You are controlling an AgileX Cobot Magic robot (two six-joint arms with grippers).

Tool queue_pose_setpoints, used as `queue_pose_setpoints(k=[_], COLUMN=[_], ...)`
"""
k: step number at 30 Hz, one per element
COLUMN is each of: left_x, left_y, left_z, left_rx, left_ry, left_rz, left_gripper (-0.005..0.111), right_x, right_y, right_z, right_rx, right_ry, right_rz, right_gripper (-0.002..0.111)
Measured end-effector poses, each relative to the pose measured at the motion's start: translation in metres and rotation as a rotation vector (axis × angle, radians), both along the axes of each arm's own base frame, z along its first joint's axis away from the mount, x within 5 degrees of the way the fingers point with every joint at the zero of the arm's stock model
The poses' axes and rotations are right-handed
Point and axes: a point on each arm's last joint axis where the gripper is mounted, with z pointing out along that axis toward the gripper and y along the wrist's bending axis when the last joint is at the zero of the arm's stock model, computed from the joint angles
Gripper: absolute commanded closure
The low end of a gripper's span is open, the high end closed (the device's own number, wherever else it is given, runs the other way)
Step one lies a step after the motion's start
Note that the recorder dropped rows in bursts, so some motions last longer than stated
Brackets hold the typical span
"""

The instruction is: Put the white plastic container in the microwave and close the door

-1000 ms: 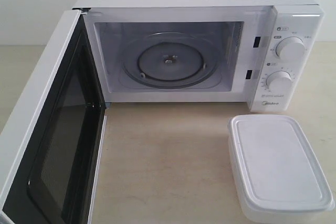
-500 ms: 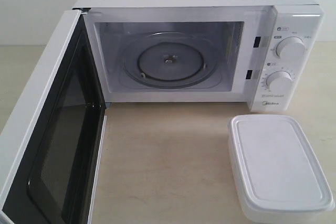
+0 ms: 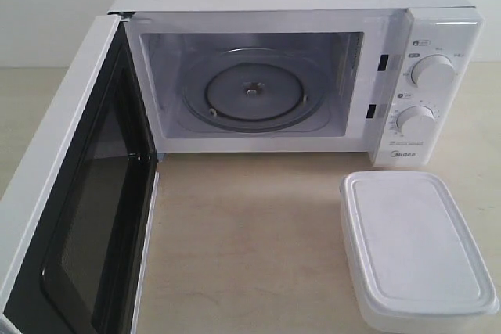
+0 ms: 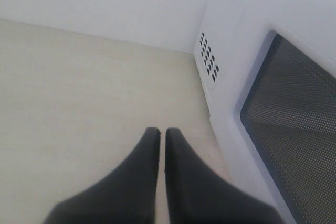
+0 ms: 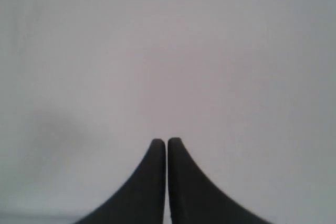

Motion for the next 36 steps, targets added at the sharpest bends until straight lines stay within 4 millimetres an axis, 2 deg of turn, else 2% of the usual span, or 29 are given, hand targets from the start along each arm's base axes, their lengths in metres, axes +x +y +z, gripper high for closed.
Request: queue_pose_setpoints(k=[2,4,8,13,19,22,27,32,36], left_x=[0.000,0.000,0.000,0.000,0.000,0.000,0.000,0.000,0.000], left_y=[0.000,0.000,0.000,0.000,0.000,0.000,0.000,0.000,0.000], left_z=[0.000,0.000,0.000,0.000,0.000,0.000,0.000,0.000,0.000], left_rx=[0.000,0.000,0.000,0.000,0.000,0.000,0.000,0.000,0.000], left_ry=[0.000,0.000,0.000,0.000,0.000,0.000,0.000,0.000,0.000], left_rz=[0.000,0.000,0.000,0.000,0.000,0.000,0.000,0.000,0.000], left_gripper=[0.102,0.102,0.102,0.102,0.102,0.102,0.102,0.102,0.102], right_x=[0.030,0.050,0.067,0.065,0.049,0.040,0.041,0.046,0.050], right_y=[0.001,0.000,-0.001,-0.002,-0.013,-0.017,-0.017,-0.013,-0.008], right_z=[-0.020,-0.039,-0.075,-0.124,-0.179,-0.200,-0.205,-0.197,-0.186], right_rx=[-0.069,-0.050,-0.054,-0.003,0.245,0.286,0.223,0.214,0.276], right_ry=[0.138,0.283,0.437,0.608,0.825,0.902,0.893,0.798,0.692], right_rz=[-0.016,-0.021,-0.023,-0.027,-0.108,-0.145,-0.128,-0.068,0.002], right_gripper=[0.108,0.108,0.108,0.108,0.108,0.108,0.108,0.108,0.108])
